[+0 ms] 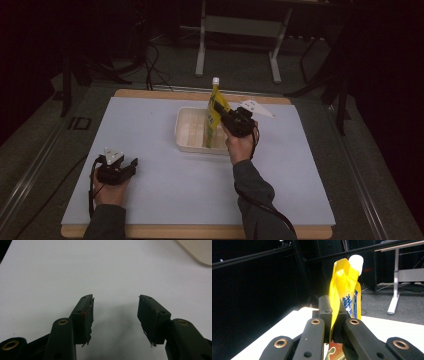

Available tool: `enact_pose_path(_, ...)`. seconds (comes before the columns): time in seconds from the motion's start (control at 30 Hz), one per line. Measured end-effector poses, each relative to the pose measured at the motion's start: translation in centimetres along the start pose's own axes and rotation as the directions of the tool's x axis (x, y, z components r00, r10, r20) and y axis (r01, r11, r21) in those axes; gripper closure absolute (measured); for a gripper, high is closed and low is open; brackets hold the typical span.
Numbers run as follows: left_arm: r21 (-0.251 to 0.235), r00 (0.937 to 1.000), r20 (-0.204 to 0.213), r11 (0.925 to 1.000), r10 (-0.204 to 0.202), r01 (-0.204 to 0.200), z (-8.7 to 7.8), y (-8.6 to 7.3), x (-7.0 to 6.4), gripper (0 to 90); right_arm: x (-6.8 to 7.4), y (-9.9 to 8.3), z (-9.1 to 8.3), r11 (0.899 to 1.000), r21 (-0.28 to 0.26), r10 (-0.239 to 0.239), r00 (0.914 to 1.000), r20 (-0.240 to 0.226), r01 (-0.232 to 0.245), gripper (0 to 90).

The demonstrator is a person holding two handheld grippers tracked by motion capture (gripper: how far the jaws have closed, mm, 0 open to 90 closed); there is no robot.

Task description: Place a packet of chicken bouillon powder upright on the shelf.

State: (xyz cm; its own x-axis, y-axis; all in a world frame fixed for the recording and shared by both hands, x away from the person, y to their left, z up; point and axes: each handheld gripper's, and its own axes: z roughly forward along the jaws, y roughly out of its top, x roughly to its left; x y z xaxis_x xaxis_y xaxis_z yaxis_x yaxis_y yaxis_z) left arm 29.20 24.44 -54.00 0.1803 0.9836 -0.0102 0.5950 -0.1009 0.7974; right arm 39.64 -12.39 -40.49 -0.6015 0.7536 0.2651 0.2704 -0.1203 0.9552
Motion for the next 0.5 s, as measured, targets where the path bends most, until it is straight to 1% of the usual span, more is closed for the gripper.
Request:
enact_pose_path(0.13, 0.001, 1.0000, 0.002, 1.0000, -0.002, 0.002, 0.0, 0.0, 0.0, 46.1, 0.0, 0.0, 0.5, 1.000, -0.003, 0.001, 1.0000, 0.008, -0.001, 89.7)
enact_pose_path(0.2, 0.002, 1.0000, 0.002, 1.0000, -0.002, 0.002, 0.0, 0.0, 0.0, 46.1, 0.0, 0.0, 0.7, 1.000, -0.001, -0.013, 0.9997, 0.020, 0.013, 89.7)
enact_pose_path(0.27, 0.001, 1.0000, 0.002, 1.0000, -0.003, 0.003, 0.0, 0.0, 0.0, 46.1, 0.0, -0.1, 0.9, 1.000, 0.003, -0.010, 0.9997, 0.021, 0.010, 89.7)
enact_pose_path(0.33, -0.001, 1.0000, 0.003, 1.0000, -0.004, 0.004, 0.0, 0.0, 0.1, 46.1, -0.1, -0.3, 1.0, 1.000, -0.001, -0.005, 0.9999, 0.015, 0.005, 89.7)
enact_pose_path(0.5, -0.001, 1.0000, 0.003, 1.0000, -0.002, 0.002, 0.0, 0.0, 0.0, 46.1, -0.1, -1.4, 1.1, 1.000, 0.014, 0.003, 0.9997, 0.023, -0.004, 89.6)
